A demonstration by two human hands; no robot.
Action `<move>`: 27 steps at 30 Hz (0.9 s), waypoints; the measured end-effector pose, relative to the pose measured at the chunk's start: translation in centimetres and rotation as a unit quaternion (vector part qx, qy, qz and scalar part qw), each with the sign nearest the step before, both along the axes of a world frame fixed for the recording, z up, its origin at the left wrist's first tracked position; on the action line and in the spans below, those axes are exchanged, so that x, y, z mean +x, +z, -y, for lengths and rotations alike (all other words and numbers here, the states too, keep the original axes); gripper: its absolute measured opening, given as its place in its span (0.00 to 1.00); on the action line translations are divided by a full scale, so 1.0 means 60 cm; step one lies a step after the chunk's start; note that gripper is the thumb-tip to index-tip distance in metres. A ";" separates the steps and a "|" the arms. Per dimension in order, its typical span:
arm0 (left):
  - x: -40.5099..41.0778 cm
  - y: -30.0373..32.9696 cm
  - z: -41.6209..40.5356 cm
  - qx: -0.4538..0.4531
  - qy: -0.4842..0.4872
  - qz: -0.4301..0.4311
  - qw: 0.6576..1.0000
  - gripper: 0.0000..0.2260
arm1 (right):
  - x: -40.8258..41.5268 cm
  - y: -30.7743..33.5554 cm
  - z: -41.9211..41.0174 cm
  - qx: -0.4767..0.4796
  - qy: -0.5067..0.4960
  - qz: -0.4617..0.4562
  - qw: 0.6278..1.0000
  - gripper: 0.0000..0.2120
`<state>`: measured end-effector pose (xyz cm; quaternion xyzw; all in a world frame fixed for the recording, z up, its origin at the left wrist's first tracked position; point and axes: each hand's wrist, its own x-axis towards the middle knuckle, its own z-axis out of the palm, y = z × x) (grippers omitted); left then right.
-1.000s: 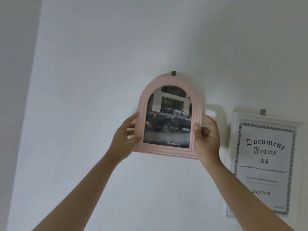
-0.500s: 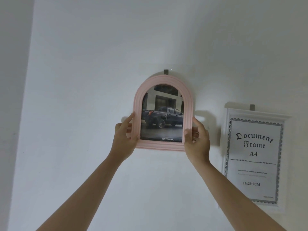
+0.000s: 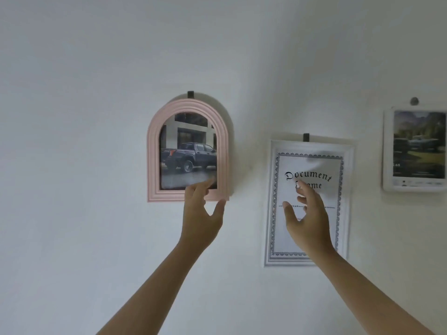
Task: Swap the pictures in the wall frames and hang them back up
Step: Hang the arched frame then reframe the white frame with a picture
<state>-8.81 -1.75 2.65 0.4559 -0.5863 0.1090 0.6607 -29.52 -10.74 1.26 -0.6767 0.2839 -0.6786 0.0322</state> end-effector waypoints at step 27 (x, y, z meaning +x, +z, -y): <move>-0.229 -0.070 0.086 0.092 -0.019 -0.131 0.987 0.30 | -0.236 -0.055 0.125 0.127 0.131 0.007 0.983 0.34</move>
